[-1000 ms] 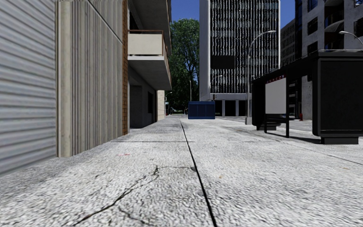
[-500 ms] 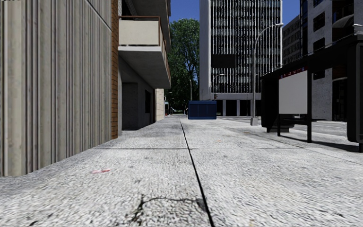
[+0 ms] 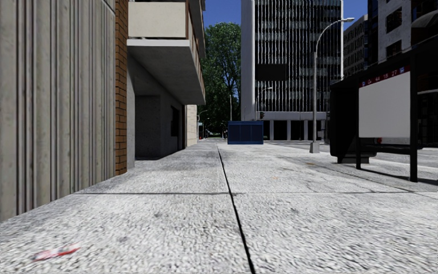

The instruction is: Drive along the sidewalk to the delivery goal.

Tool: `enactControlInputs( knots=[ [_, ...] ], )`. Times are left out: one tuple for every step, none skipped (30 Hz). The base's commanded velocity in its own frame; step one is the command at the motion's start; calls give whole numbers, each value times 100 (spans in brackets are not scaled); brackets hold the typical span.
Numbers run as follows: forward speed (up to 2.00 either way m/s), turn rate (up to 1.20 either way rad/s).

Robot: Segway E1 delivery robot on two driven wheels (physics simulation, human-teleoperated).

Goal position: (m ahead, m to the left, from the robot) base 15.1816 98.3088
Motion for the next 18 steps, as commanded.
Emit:
enactControlInputs(
  knots=[
    [200,0],
    [200,0],
    [200,0],
    [200,0],
    [200,0],
    [200,0],
    [200,0],
    [200,0],
    [200,0],
    [200,0],
    [200,0],
    [200,0],
    [200,0],
    [200,0],
    [200,0],
    [200,0],
    [200,0],
    [200,0]
  ],
)
